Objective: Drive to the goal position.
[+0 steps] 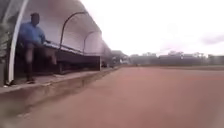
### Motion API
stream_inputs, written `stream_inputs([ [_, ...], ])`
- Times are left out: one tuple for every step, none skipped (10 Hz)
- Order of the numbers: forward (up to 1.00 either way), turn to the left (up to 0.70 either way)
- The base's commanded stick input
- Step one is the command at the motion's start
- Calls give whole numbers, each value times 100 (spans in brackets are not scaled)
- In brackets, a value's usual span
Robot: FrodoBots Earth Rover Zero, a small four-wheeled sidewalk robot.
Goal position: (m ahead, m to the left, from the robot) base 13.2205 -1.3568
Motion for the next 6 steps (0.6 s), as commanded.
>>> stream_inputs([
  [70, -34],
  [70, -34],
  [70, -34],
  [70, -34],
  [70, -34],
  [70, -34],
])
